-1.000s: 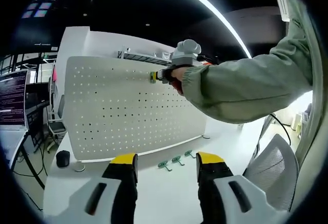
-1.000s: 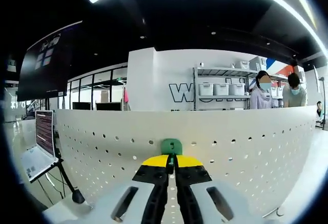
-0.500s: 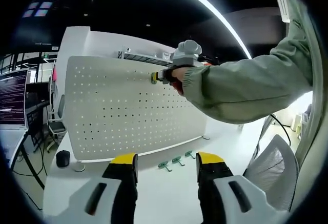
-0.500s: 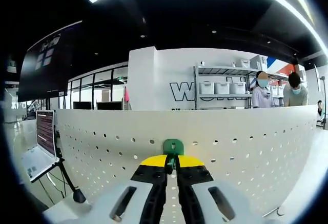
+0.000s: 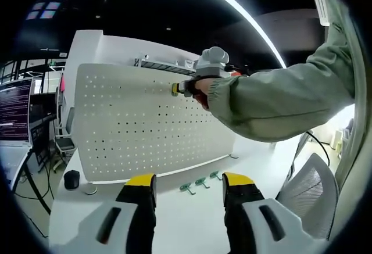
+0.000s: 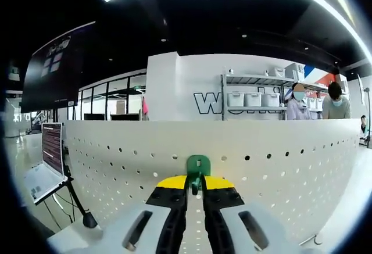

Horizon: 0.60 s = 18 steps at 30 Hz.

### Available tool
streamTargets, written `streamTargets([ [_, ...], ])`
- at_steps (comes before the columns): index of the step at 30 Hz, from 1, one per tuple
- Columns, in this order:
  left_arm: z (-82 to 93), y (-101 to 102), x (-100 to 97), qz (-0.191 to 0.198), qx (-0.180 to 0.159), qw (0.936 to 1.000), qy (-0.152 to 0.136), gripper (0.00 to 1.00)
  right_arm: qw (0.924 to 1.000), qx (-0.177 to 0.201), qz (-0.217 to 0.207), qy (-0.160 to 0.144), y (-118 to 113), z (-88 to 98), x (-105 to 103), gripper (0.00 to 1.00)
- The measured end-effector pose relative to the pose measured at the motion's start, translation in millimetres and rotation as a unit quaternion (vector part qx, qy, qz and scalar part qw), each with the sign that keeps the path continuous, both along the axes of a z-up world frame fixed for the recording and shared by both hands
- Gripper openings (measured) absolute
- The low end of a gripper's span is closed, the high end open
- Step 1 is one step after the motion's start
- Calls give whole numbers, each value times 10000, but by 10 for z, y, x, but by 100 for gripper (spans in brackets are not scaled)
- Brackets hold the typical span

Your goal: Insert the hook assembly into the mounting plate slot until the hook locks in place.

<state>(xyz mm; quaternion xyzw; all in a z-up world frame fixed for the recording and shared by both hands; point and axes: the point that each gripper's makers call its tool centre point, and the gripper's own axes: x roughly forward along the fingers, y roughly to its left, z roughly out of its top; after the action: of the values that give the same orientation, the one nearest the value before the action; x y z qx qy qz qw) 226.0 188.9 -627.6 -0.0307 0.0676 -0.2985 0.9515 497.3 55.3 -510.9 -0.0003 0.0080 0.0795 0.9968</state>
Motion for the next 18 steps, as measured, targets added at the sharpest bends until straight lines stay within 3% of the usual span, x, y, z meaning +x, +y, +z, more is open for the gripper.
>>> streamTargets([
  [18,23,-25,-38,-20,8,10000,-5,47,10000,39,-11,76,-28,-95,-116,21],
])
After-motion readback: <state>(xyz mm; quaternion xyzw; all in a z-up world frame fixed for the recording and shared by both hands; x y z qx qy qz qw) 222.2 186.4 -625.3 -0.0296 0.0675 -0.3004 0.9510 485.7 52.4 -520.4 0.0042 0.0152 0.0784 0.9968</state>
